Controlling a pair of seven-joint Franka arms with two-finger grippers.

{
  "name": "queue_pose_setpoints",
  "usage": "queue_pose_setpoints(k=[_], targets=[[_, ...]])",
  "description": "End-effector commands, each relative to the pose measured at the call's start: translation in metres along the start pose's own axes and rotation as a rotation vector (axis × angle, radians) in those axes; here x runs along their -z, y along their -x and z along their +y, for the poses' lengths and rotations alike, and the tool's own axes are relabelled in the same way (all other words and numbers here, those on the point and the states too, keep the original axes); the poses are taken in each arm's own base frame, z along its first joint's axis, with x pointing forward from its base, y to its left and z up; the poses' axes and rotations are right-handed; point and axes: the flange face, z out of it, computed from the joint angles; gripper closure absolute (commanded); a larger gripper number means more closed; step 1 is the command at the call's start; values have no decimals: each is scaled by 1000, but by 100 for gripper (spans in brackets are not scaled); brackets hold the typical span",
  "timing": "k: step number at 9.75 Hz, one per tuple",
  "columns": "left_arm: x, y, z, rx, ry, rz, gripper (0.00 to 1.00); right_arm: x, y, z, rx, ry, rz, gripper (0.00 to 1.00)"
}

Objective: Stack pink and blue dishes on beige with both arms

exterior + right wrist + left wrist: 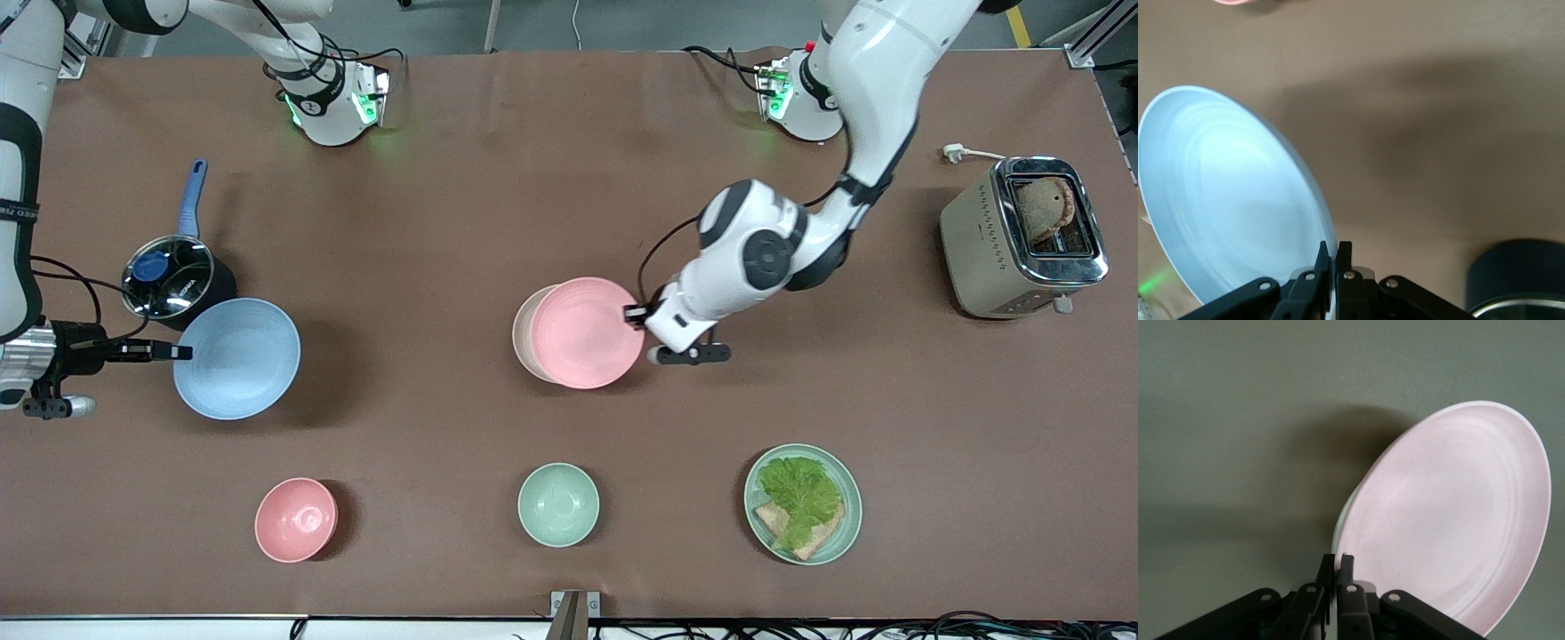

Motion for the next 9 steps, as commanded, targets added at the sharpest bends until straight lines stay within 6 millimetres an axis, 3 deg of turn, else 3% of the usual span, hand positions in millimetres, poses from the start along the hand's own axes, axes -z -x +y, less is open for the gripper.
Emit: queue_pose_setpoints(k=[1,4,5,7,8,9], targets=[[-45,4,23,59,-48,16,96,-7,-5,-56,-60,19,-52,99],[-55,15,15,47,-80,-10,92,-21,2,-132,-60,43,-72,99],[-56,20,7,33,-106,-20,92,-28,8,-166,-59,39,-84,99],[-54,32,-5,-17,-174,-60,92,-48,16,-208,-73,31,-122,99],[-55,33,-6,-18,-180,-66,85,-55,23,-223,-66,28,-137,99],[-53,32,-6,-20,-193,-74,55,-67,33,-244,-66,24,-161,99]])
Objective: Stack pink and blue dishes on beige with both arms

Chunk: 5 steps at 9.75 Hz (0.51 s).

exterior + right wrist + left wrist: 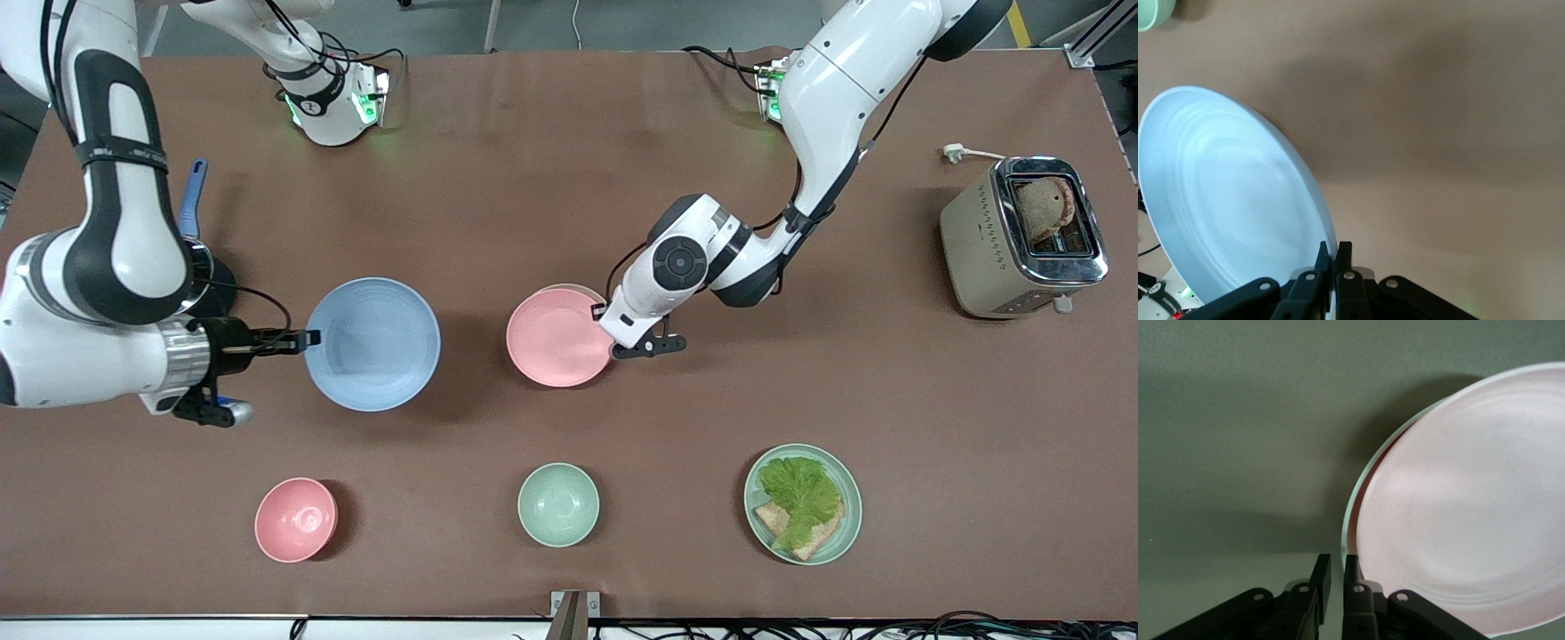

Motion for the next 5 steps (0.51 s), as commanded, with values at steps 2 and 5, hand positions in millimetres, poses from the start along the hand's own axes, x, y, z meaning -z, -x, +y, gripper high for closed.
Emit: queue_pose_setpoints(k=[2,5], targets=[[35,-2,-13,-61,-45,45,0,-47,38,-46,-10,-2,36,99],[155,-23,-62,-196,-131,135,0,-110,47,-97,-31,-18,102,99]])
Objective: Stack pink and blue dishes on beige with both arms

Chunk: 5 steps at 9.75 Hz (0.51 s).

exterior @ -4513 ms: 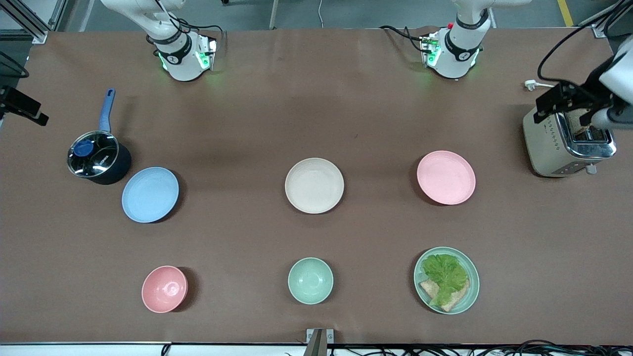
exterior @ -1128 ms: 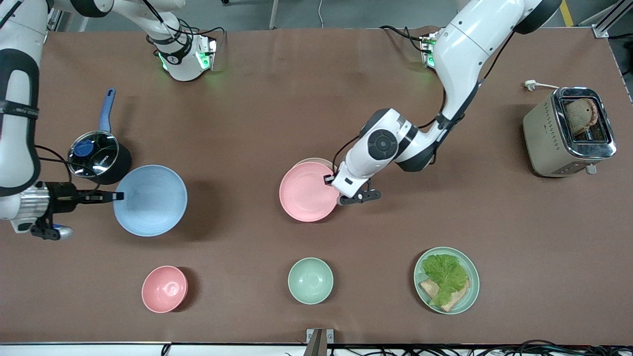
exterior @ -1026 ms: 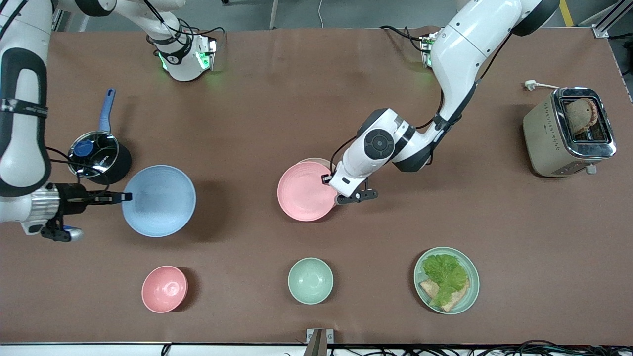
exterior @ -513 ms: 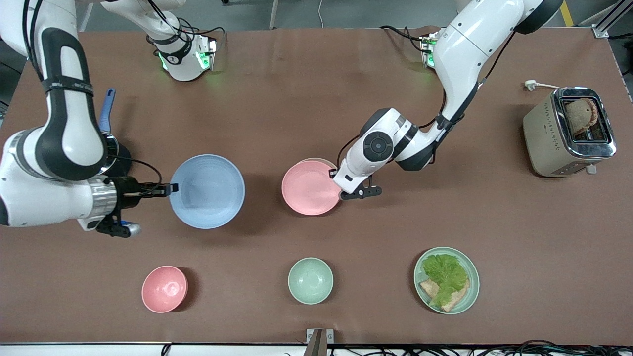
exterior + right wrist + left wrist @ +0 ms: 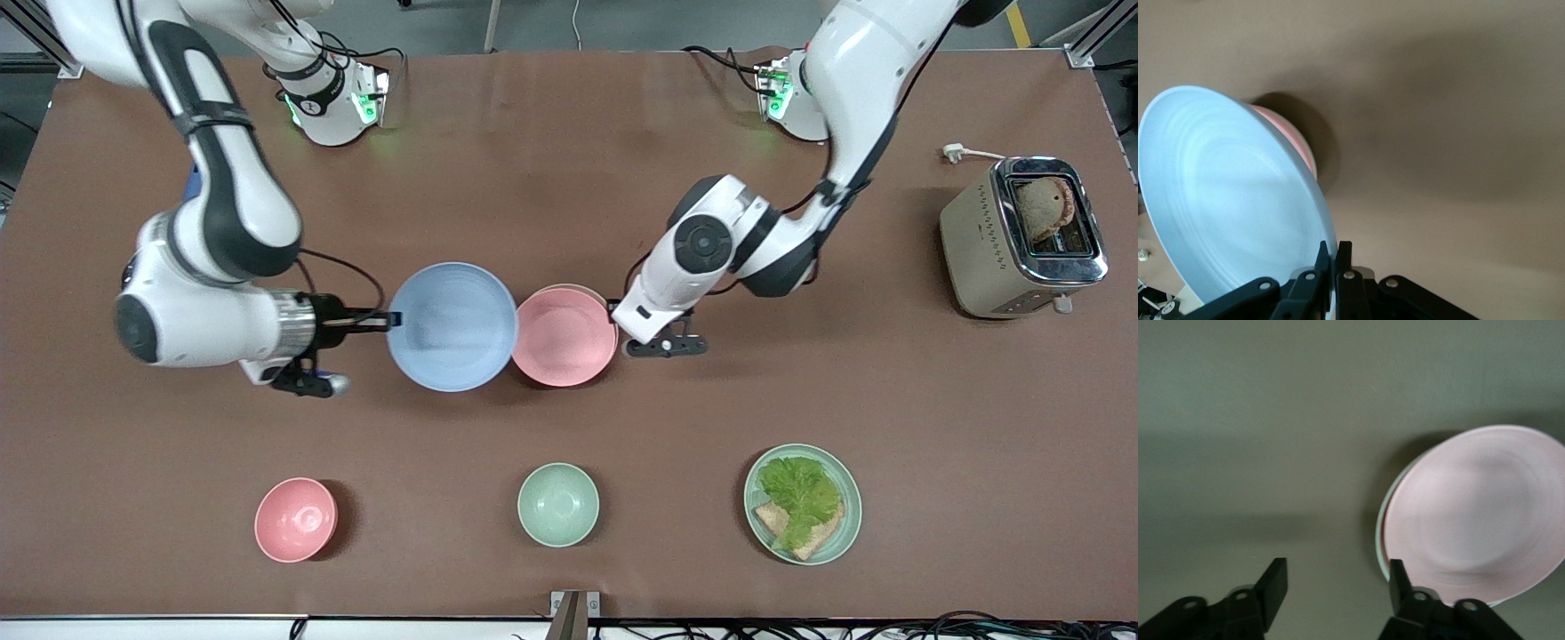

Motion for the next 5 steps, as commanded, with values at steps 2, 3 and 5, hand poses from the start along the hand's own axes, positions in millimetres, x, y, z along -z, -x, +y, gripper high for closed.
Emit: queue_pose_setpoints(k=[2,3,5], targets=[[98,-14,-86,-93,-107,68,0,-54,24,-34,22,-21,102,99],[128,-20,-109,-109,-117,111,0,-76,28,-46,4,-35,122,98],[197,-18,-161,-173,-138,191,0,-118,33,-56,0,-46,174,98]])
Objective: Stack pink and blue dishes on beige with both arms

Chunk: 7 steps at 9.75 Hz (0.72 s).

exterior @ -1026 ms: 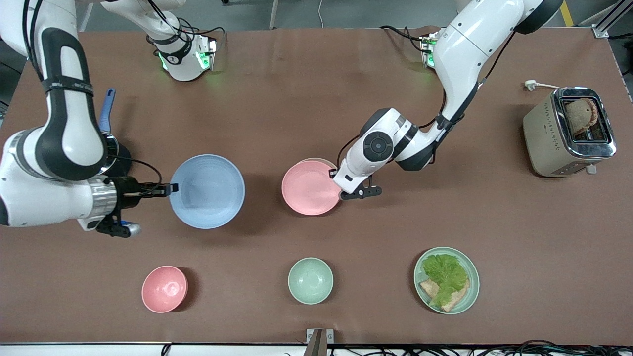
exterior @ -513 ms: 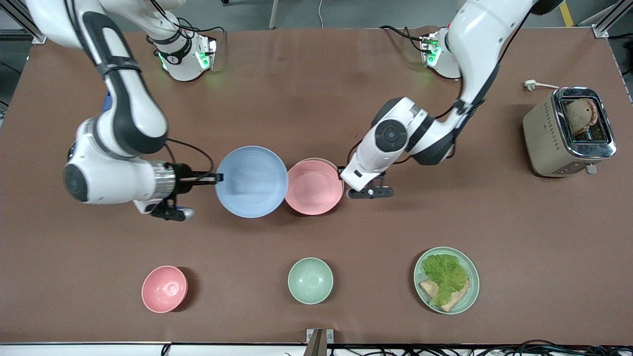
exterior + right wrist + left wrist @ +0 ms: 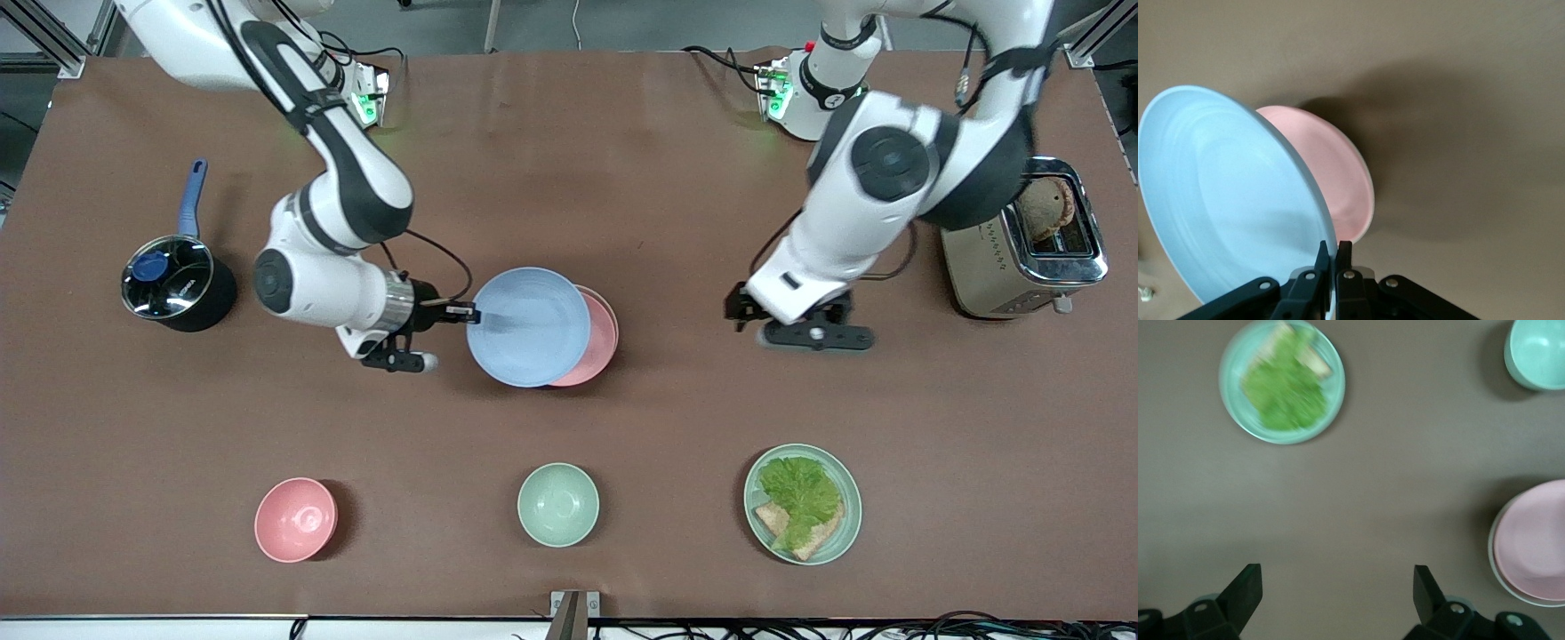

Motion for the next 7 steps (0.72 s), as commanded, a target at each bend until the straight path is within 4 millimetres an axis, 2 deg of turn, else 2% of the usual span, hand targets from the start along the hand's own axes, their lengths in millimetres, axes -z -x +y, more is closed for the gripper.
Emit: queue_pose_setpoints(k=[1,3,4,5,6,7], targets=[[39,19,-50,-68,-6,-15,0,-41,14,1,-9,6,53,98],[97,37,-110,-39,67,6,0,-73,23,10,-9,14,92,98],[114,49,-124,-17,76,-7,0,-80,28,10,-3,19,94,98],[123,56,-132,-3,73,-28,0,-83,30,13,-4,24,90,98],[142,58,-143,1,67,-13,0,-84,31,15,-3,28,91,98],[170,53,-147,-29,39,5,0,-90,33,19,-6,33,89,98]])
